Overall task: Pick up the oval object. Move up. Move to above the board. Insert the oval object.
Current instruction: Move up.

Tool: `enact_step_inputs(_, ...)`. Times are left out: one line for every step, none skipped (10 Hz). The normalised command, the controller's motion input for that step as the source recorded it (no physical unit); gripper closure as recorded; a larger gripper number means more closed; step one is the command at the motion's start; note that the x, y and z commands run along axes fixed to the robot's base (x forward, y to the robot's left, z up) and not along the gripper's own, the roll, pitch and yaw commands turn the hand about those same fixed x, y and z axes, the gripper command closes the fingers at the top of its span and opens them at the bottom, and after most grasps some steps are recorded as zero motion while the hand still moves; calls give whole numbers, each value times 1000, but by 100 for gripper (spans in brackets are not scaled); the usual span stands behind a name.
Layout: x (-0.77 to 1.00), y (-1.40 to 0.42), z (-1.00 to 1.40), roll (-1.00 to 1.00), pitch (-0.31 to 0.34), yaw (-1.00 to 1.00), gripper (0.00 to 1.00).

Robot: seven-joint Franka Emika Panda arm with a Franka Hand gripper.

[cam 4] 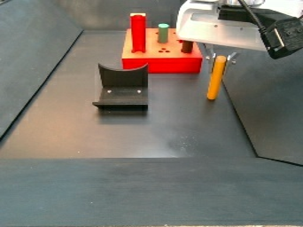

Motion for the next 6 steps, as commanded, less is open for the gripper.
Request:
enact_step_inputs(-21,-1,813,-1,14,15,100)
enact_step_inputs(-51,6,720,8,35,14,100)
enact_step_inputs(-48,11,611,25,35,8,100)
enact_step_inputs(-43,15,528,38,36,3,100)
enact_step_inputs(-34,15,296,68,42,-3,100)
enact_step_inputs(-29,14,201,78,44,-2,100)
